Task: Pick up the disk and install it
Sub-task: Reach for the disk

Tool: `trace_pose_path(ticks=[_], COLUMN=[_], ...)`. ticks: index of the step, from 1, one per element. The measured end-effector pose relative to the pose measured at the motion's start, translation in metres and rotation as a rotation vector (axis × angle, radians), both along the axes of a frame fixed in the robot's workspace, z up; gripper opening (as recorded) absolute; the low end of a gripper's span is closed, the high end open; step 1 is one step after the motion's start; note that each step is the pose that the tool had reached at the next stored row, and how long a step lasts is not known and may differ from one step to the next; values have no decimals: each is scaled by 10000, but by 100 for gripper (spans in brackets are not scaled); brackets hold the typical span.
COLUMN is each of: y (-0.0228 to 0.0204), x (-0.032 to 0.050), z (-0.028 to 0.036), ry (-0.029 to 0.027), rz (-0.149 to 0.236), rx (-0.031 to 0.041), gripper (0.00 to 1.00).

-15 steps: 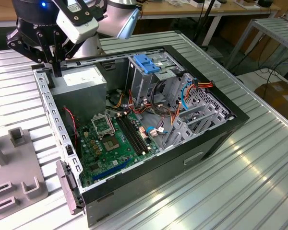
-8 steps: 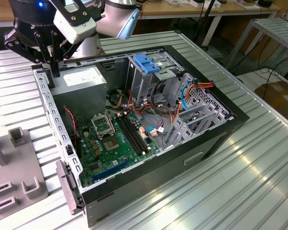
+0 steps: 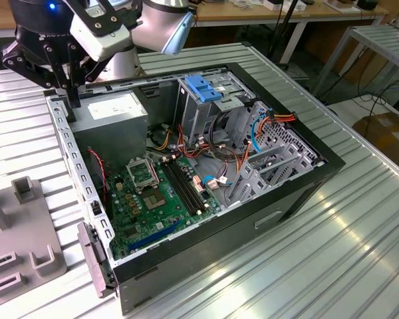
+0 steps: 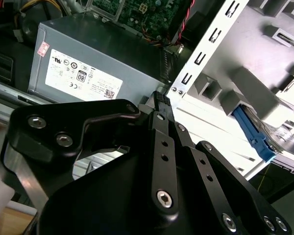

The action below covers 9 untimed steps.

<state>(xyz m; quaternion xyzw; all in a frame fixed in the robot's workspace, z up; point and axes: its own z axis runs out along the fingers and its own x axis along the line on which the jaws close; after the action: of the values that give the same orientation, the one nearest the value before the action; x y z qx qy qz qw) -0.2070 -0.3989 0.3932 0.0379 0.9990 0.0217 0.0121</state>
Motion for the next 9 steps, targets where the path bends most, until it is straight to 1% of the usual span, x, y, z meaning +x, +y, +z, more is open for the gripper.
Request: trace_pose_path(ticks=[6,9], y=[0,9], x=[-25,-54], z=[0,0], ry=[0,-1], rz=[0,1], rx=[0,0], gripper=[10,10])
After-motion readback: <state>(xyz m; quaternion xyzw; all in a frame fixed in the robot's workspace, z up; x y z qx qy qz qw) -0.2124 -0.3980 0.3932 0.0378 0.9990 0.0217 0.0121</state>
